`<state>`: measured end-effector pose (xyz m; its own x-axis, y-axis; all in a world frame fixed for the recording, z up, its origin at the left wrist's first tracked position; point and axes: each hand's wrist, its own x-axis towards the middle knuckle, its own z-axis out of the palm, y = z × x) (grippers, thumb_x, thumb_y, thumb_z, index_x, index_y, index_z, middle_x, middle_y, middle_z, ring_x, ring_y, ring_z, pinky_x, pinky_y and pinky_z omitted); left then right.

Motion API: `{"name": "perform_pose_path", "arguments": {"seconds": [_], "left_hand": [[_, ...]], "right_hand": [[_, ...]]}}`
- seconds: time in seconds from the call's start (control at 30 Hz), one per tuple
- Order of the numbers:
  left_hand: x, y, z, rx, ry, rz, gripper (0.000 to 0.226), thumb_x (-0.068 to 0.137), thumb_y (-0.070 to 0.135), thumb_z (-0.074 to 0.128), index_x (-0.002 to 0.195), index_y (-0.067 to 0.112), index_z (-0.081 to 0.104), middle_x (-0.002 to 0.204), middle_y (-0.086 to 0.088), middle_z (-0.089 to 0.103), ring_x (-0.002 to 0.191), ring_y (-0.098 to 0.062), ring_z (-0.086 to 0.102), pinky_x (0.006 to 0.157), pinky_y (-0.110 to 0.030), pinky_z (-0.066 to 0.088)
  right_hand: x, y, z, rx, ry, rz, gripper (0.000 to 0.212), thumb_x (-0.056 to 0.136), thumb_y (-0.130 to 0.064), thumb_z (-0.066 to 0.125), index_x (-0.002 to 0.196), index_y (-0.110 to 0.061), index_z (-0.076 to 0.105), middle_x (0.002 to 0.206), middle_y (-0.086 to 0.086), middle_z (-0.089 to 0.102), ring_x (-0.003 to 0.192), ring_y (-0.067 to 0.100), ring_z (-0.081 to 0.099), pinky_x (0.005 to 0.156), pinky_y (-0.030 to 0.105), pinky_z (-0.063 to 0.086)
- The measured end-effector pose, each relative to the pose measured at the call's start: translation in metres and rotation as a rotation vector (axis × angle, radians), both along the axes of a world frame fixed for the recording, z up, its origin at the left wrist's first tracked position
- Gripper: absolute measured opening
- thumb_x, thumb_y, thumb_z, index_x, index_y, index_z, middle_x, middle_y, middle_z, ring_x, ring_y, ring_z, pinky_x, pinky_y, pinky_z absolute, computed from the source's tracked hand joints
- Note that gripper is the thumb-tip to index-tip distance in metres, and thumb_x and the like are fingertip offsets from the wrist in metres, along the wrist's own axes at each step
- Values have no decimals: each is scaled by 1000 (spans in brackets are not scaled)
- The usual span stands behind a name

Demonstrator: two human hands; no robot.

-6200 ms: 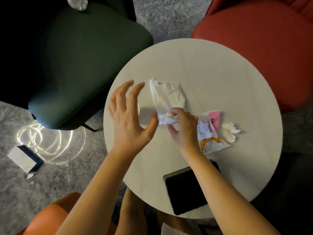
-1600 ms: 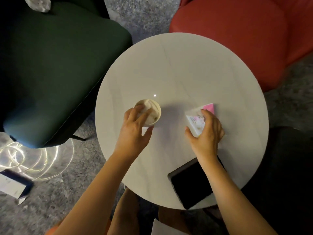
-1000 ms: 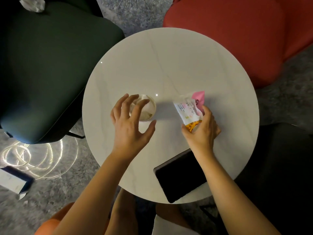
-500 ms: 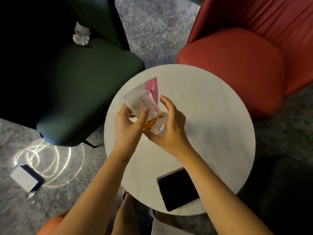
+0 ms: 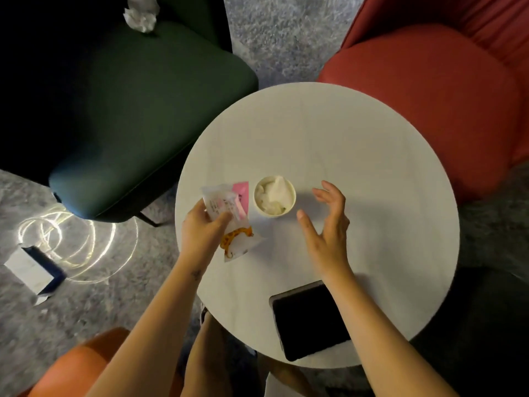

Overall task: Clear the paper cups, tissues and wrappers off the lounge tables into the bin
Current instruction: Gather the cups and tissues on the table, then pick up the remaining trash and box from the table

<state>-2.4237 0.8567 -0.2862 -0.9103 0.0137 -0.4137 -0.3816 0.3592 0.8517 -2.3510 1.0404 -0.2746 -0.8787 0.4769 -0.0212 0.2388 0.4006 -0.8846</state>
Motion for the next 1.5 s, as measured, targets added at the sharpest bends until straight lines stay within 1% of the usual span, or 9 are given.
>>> {"name": "perform_pose_path", "arguments": {"seconds": [0.1,0.23,0.33,0.47,0.7,0.8,0.97,1.17,1.5], "left_hand": [[6,7,-24,5,-51,-43,22,83,13,62,94,31,57,89,7,67,82,-10,66,64,-25,53],[11,9,-39,-96,-19,-29,27,81,24,67,101,24,51,93,5,62,84,-13,63,58,-18,50],[9,10,-36,-220,54,-18,53,77,23,71,122,16,45,120,-6,49,105,-23,53,82,-34,52],[-3,6,-4,-315,208,4,68,78,23,71,136,17,37,138,-7,33,125,-20,37,96,-24,32],[-52,-20,127,-112,502,100,43,81,25,62,122,19,50,119,8,53,112,-4,51,94,-27,42],[-66,-43,188,-68,582,89,32,80,28,59,111,21,56,107,6,60,102,-7,58,88,-25,46],[-87,-88,260,-18,664,82,22,88,14,62,106,25,57,100,3,62,92,-10,61,81,-23,47],[-147,-137,296,0,709,7,23,86,15,63,106,25,58,100,9,63,82,4,59,71,-9,44],[-308,-256,283,-9,590,-159,25,86,18,63,110,26,57,107,6,61,88,-2,59,72,-14,46]], "right_hand": [[4,3,-12,-2,-13,-19,48,82,-37,54,124,-38,30,120,-16,48,114,-2,45,101,20,22],[10,5,-18,27,-30,-49,51,83,-31,55,129,-18,36,121,-6,49,114,8,48,100,31,25],[9,6,-15,46,-45,-61,55,82,-27,56,130,-9,37,126,2,50,117,14,47,103,36,25],[-5,6,9,76,-13,-64,58,80,-25,58,131,-7,38,132,5,48,121,17,45,104,30,24],[-67,-17,95,63,217,97,46,82,-18,57,125,-6,45,124,1,47,116,16,46,99,18,32],[-92,-38,139,48,293,186,44,82,-17,56,124,-10,45,121,0,49,112,14,47,96,13,32],[-128,-76,203,73,385,292,41,80,-20,57,119,-17,47,119,-1,51,108,18,51,96,24,36],[-188,-127,238,146,462,296,43,77,-24,59,117,-6,53,113,6,58,103,22,55,92,39,43],[-329,-243,218,146,380,160,39,77,-23,59,115,-14,52,112,-7,53,102,14,53,90,21,37]]}}
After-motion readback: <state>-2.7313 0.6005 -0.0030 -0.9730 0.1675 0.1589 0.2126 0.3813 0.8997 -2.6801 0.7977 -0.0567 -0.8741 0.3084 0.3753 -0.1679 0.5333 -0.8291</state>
